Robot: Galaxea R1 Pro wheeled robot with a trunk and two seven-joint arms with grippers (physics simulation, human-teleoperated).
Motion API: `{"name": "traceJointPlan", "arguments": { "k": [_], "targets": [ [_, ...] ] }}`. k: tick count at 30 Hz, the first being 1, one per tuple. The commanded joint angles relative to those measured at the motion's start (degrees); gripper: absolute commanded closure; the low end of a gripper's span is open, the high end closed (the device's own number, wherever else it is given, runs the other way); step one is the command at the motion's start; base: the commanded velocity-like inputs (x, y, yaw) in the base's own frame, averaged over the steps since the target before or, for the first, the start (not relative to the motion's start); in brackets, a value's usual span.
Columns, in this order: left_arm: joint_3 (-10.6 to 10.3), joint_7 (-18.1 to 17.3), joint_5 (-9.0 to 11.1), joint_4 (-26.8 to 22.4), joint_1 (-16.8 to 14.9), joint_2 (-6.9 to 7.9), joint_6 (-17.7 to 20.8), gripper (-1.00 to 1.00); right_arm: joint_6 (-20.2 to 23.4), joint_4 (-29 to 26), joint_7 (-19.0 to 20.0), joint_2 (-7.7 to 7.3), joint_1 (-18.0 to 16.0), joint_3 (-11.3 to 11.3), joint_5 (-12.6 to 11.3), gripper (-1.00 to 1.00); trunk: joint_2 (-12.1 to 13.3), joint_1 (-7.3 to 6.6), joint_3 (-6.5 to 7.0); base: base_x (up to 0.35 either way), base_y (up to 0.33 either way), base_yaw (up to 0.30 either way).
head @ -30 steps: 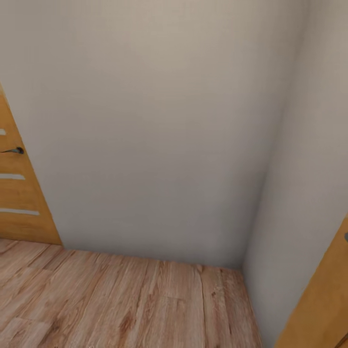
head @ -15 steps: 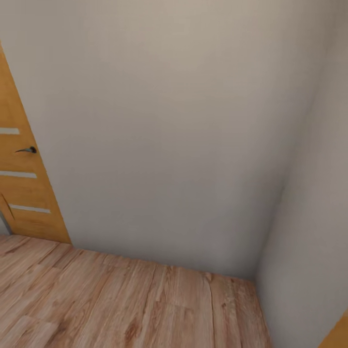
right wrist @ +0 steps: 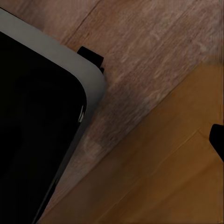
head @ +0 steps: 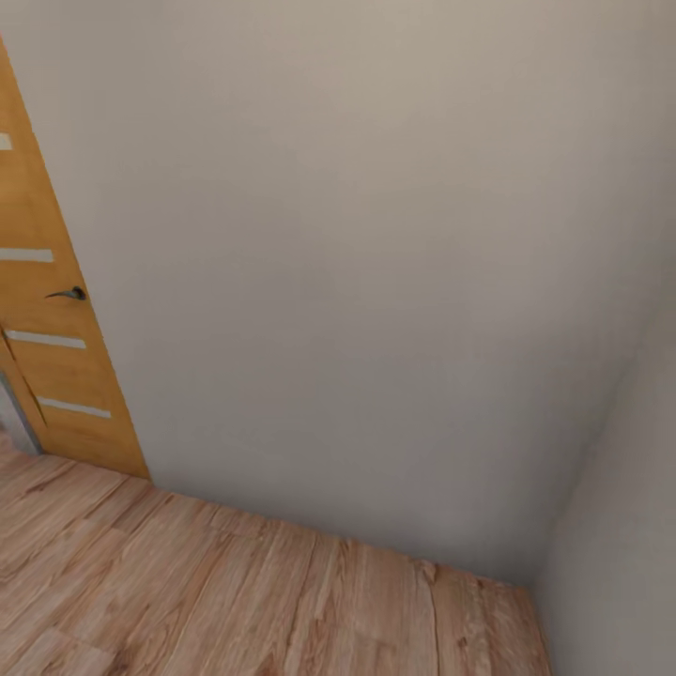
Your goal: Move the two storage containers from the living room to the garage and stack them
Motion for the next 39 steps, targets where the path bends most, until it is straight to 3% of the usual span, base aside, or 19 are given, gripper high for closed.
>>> {"name": "traceJointPlan", "arguments": {
  "k": [1,8,39],
  "targets": [
    [0.07,0.01,0.22,0.01,-0.02,-0.01,-0.14,-1.0,-0.34,0.17,0.31,0.01,-0.06,0.42,-0.61,-1.0,-0.03,0.03,-0.05,0.322,0.0,0.268],
    [0.06,0.01,0.22,0.01,-0.02,-0.01,-0.2,-1.0,-0.38,0.17,0.31,0.01,-0.06,0.39,-0.61,-1.0,-0.03,0.03,-0.05,0.197,0.0,0.27],
    [0.01,0.09,0.22,0.01,-0.02,-0.18,-0.23,-1.0,-0.34,0.17,0.31,0.1,-0.06,0.36,-0.61,-1.0,-0.03,0.03,-0.05,0.003,0.0,0.271]
  ]
}}
